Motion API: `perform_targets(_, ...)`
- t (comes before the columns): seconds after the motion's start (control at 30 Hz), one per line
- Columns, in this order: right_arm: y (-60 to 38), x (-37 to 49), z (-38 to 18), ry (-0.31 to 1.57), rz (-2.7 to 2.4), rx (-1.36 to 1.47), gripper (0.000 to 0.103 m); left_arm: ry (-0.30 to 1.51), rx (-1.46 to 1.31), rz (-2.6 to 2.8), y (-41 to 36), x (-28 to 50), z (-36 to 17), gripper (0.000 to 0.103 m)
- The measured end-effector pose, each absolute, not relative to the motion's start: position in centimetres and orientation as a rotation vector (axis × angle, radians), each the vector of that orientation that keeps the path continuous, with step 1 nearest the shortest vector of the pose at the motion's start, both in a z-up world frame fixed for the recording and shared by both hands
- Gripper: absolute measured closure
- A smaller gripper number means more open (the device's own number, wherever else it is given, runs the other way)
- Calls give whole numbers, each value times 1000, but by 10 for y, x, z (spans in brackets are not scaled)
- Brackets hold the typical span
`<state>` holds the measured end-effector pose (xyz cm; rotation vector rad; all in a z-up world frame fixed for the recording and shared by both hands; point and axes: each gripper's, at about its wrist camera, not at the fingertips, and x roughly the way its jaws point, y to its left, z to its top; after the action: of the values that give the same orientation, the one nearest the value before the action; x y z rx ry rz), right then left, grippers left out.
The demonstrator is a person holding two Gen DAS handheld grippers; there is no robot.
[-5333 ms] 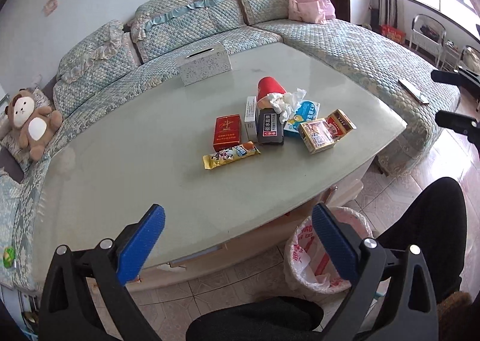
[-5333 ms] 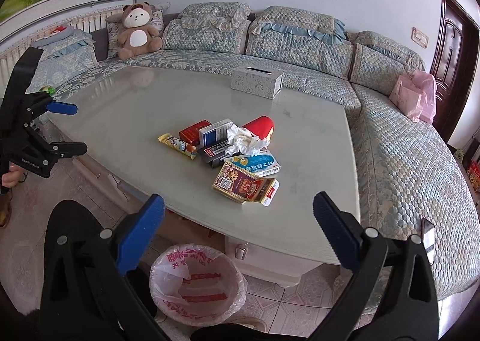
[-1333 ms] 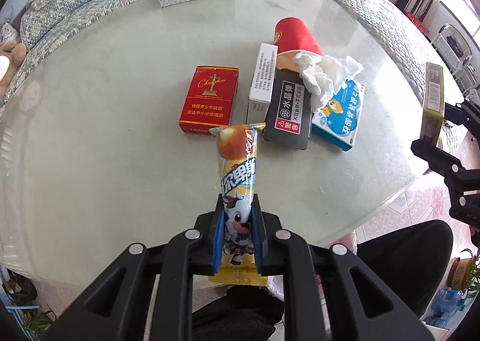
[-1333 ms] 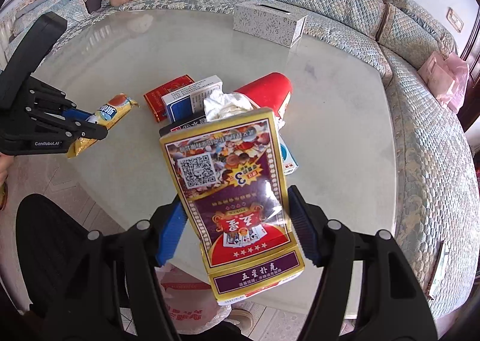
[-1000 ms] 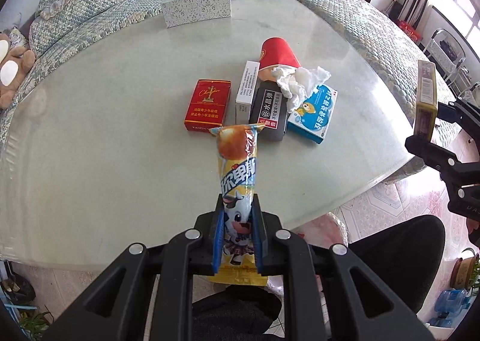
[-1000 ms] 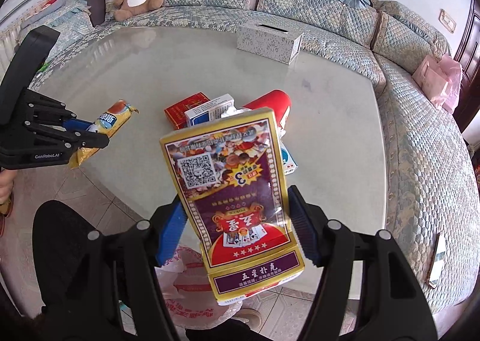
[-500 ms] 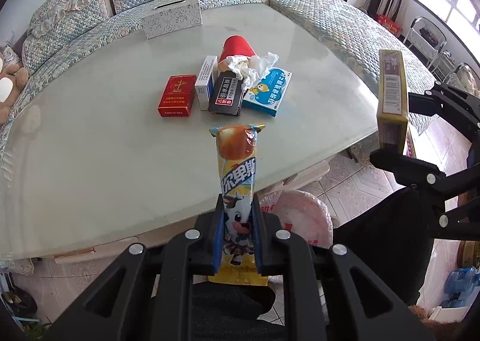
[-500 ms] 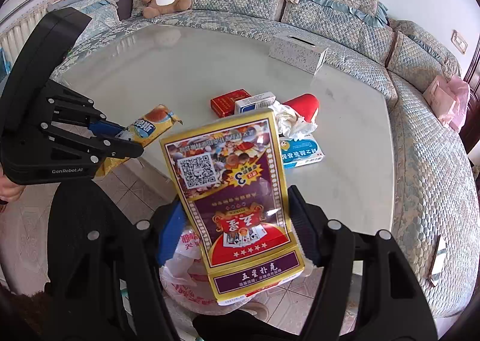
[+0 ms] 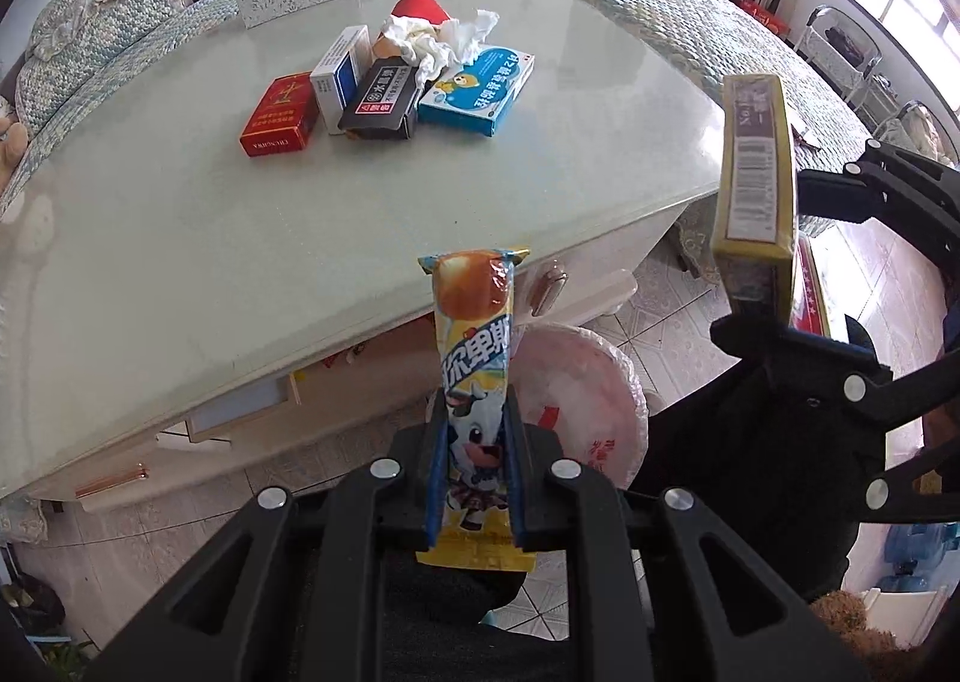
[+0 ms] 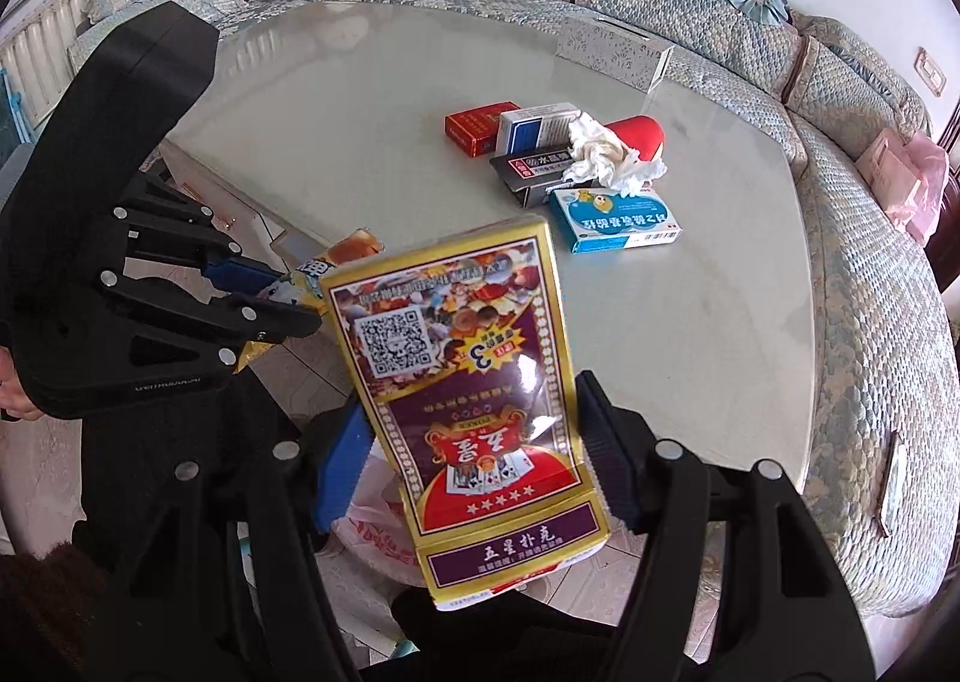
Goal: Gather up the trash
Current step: 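Carry the wrapper and card box with both grippers over the trash bin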
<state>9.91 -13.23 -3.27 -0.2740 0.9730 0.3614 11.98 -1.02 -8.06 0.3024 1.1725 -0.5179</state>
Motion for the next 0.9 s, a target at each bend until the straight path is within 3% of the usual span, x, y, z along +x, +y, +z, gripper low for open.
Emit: perform_targets(0.9, -147, 104, -151, 1110, 302, -154, 39, 1297, 277, -586, -32, 118, -200, 87)
